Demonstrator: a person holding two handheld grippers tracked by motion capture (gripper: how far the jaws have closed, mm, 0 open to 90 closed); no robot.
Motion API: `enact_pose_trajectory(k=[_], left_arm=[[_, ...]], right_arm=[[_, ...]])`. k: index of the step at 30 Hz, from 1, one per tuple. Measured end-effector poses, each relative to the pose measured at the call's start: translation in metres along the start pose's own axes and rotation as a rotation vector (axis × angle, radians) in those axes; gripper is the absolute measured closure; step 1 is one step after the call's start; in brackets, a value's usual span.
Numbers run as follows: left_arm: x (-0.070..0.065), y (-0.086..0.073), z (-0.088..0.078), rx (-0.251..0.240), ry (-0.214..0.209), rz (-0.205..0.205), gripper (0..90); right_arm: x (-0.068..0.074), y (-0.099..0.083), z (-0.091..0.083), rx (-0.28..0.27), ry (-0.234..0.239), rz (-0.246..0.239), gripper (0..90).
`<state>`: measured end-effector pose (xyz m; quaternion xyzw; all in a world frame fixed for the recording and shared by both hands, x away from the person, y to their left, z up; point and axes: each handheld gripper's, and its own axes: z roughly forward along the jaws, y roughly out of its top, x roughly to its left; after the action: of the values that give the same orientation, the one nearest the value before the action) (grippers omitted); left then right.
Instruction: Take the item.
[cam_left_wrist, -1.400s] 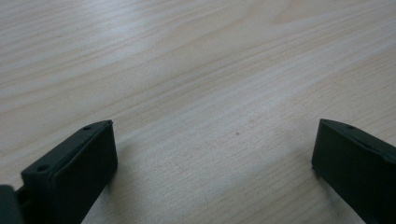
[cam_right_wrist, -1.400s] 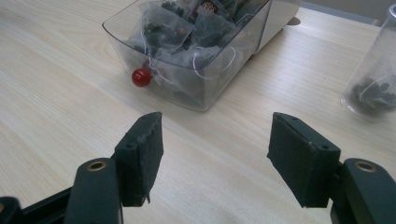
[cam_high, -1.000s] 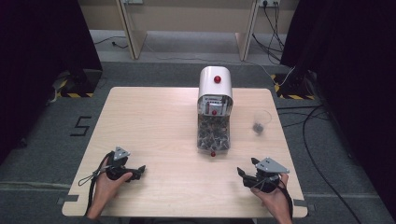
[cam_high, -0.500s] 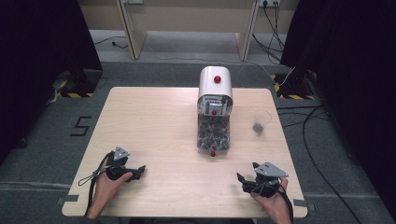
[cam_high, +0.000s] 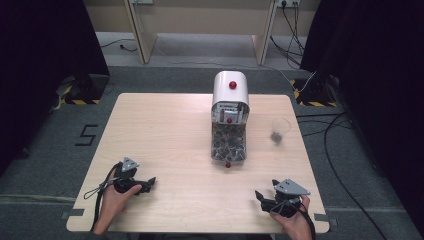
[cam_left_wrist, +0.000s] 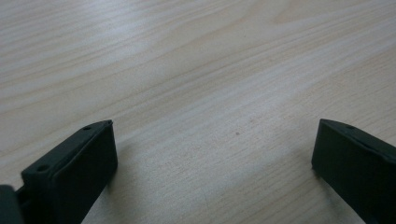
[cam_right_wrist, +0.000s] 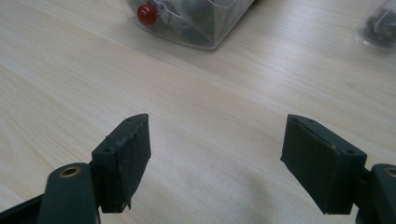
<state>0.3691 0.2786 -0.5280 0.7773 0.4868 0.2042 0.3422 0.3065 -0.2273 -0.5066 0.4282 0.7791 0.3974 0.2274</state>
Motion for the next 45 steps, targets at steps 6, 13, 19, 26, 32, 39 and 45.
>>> enact_pose_trajectory(k=[6,13,19,26,32,39,45], left_arm=[[0.000,0.000,0.000,0.000,0.000,0.000,0.0],[0.000,0.000,0.000,0.000,0.000,0.000,0.0],[0.000,0.000,0.000,0.000,0.000,0.000,0.0],[0.000,0.000,0.000,0.000,0.000,0.000,0.0],[0.000,0.000,0.000,0.001,0.000,0.000,0.0],[0.000,0.000,0.000,0.000,0.000,0.000,0.0],[0.000,0.000,0.000,0.000,0.000,0.000,0.0]], right_arm=[[0.001,-0.006,-0.003,0.008,-0.002,0.003,24.8],[0.001,-0.014,-0.006,0.016,-0.007,0.017,24.6],[-0.001,-0.021,-0.011,0.009,-0.011,0.037,20.7],[0.000,-0.028,-0.013,0.010,-0.002,0.035,17.2],[0.002,-0.034,-0.014,0.016,-0.010,0.029,16.6],[0.006,-0.039,-0.017,0.026,-0.007,0.022,16.6],[0.008,-0.043,-0.018,0.027,-0.010,0.014,16.0]])
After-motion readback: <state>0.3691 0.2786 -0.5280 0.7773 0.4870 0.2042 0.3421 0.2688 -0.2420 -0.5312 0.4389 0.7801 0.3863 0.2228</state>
